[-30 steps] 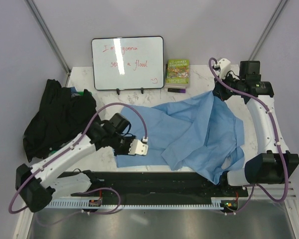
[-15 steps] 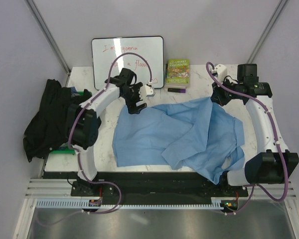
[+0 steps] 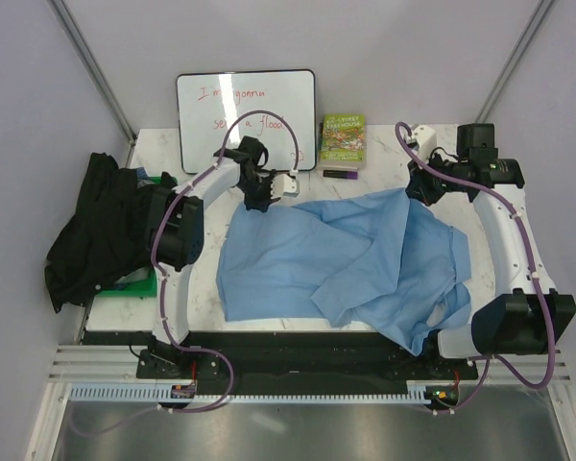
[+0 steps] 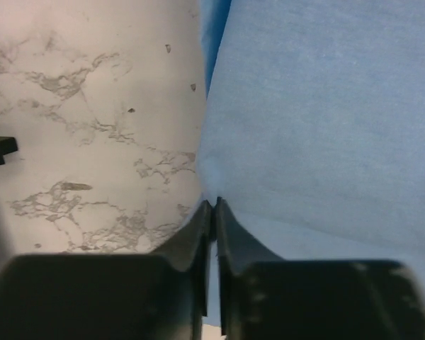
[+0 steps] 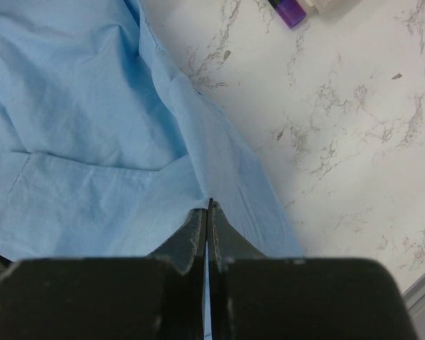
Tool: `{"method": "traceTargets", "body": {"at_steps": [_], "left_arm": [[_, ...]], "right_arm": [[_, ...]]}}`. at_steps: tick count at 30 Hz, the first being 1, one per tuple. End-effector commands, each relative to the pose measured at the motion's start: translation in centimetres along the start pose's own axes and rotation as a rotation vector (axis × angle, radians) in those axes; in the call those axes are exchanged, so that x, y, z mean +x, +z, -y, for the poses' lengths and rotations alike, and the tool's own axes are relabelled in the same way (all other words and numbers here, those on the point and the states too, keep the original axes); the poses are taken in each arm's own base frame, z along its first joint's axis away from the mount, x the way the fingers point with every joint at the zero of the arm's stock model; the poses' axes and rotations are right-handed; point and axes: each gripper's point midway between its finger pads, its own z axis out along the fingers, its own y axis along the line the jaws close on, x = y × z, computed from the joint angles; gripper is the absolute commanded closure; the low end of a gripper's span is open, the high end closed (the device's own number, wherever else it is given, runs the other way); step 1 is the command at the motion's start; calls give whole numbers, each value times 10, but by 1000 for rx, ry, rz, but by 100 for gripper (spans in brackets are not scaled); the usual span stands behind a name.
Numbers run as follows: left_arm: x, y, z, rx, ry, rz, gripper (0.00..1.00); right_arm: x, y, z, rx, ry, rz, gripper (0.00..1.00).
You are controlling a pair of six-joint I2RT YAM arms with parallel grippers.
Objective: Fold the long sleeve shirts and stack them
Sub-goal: Flatten the shirt out
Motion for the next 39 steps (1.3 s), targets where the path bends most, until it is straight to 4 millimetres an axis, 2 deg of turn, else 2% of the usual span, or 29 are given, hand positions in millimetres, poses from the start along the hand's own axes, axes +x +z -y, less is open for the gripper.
{"method": "traceTargets", "body": {"at_steps": [1, 3, 4, 5, 6, 7, 8, 10, 11, 12, 13, 14, 15, 16, 17, 19, 21, 22, 23, 24, 25, 26, 27, 28, 29, 33, 39], "left_arm": [[-20, -42, -7, -49, 32, 41, 98], [-25, -61, 9, -40, 15, 63, 98], [-42, -93, 16, -90, 49, 96, 98], [-36, -91, 39, -49, 39, 86, 98], [-37, -100, 53, -51, 54, 87, 98], [-49, -120, 69, -80, 93, 107, 98], [-38, -112, 97, -31, 78, 89, 98], [-36, -108, 132, 10, 98, 69, 98], [-23, -102, 164, 51, 103, 43, 98], [-14, -95, 181, 70, 120, 0, 98], [-15, -85, 202, 88, 178, -26, 98], [4, -73, 229, 117, 178, -68, 98], [7, -66, 234, 95, 172, -77, 96], [9, -59, 248, 113, 190, -92, 91], [25, -50, 264, 151, 160, -131, 86], [38, -45, 275, 185, 136, -177, 72], [43, -47, 279, 206, 117, -203, 57], [44, -53, 275, 200, 81, -195, 43], [23, -66, 254, 146, 51, -125, 36], [1, -78, 245, 146, 0, -10, 31], [-14, -106, 208, 61, -70, 69, 24], [-24, -118, 197, 51, -116, 129, 24], [-21, -129, 179, 9, -166, 142, 24], [-28, -139, 162, -26, -172, 156, 24], [-26, -139, 155, -43, -187, 147, 24], [-12, -125, 150, -23, -224, 108, 26], [6, -102, 175, 67, -275, 69, 29]], "right_arm": [[-6, 0, 3, 1, -35, 20, 100], [-5, -1, 7, 22, -39, 7, 100], [-4, -3, 9, 30, -45, 10, 100], [-3, -4, 9, 31, -50, 9, 100], [-5, -6, 10, 36, -62, 16, 100], [-6, -10, 11, 44, -76, 21, 100], [-6, -11, 10, 46, -81, 23, 100], [-8, -15, 7, 42, -89, 37, 100], [-7, -15, 5, 37, -89, 39, 100], [-4, -16, 2, 29, -91, 36, 100], [-4, -19, -3, 23, -101, 43, 100], [0, -19, -5, 16, -108, 35, 100], [3, -23, -9, 13, -112, 28, 100], [7, -24, -10, 18, -121, 17, 100], [13, -24, -13, 10, -140, 4, 100], [21, -31, -21, 9, -161, -10, 100], [33, -32, -28, 0, -177, -34, 100], [37, -33, -30, 0, -179, -39, 100], [43, -31, -32, -7, -176, -49, 100], [43, -33, -34, -8, -186, -48, 100], [44, -33, -35, -8, -185, -47, 100], [45, -33, -37, -17, -182, -46, 100], [44, -33, -38, -16, -185, -41, 100], [45, -33, -39, -19, -184, -40, 100], [44, -33, -39, -23, -184, -37, 100], [42, -29, -36, -31, -170, -40, 100], [37, -32, -33, -16, -171, -31, 100]]}}
